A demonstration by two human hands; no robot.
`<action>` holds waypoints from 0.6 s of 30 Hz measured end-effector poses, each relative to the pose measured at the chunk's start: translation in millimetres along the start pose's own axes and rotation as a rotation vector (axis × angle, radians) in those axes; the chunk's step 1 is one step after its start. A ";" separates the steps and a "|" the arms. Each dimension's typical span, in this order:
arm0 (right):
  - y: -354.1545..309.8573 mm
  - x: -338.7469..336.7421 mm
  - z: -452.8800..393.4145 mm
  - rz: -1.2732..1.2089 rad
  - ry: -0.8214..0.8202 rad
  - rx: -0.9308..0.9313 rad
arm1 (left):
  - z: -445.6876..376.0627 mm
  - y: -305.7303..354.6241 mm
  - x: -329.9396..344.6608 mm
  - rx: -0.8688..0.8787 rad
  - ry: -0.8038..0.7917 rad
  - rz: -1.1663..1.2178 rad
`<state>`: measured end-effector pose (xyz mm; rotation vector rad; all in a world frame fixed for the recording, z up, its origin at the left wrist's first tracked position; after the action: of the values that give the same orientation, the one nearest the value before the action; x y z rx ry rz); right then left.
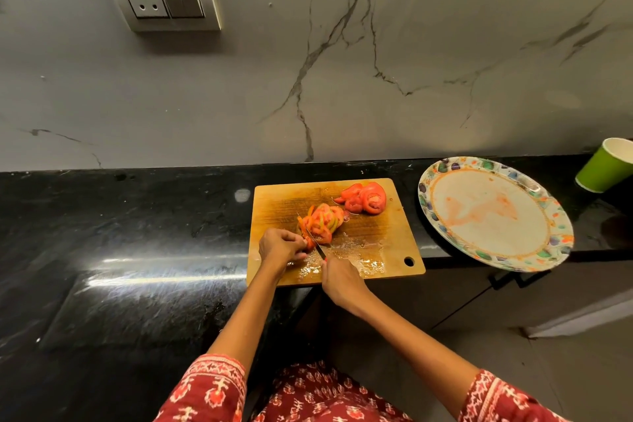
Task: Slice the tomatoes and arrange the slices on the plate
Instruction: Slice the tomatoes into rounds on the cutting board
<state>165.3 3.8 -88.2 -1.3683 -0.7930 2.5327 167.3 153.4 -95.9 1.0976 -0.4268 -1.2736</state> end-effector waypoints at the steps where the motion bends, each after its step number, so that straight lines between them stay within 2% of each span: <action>1: 0.6 0.9 0.5 -0.006 -0.006 -0.008 | 0.9 0.3 -0.3 0.010 0.004 0.003; 4: 2.5 -1.2 2.9 -0.023 -0.015 -0.026 | 8.8 5.5 -0.1 0.064 0.015 -0.102; 8: 0.5 -3.1 4.3 -0.037 -0.044 -0.058 | 24.2 26.4 5.2 0.347 0.084 -0.429; 10: -0.9 -3.2 4.7 -0.046 -0.052 -0.068 | 30.9 31.1 11.3 0.425 0.101 -0.530; 14: 1.4 -4.3 1.7 -0.069 -0.070 -0.051 | 37.9 37.0 24.2 0.499 0.129 -0.782; 18: 4.6 -2.1 4.1 -0.146 -0.104 -0.062 | 38.7 34.8 25.3 0.527 0.136 -0.794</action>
<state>163.6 -2.4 -87.2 -1.1572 -0.9608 2.5019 163.6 111.2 -56.4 1.9061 -0.2233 -1.8087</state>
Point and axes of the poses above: each hand's wrist, its own z-axis away from the middle knuckle, its own x-axis out of the palm, y = z × x, the point moved 10 cm from there along -z, towards the middle knuckle, and after that the axes turned 6 degrees about -y, right-handed, at the moved point
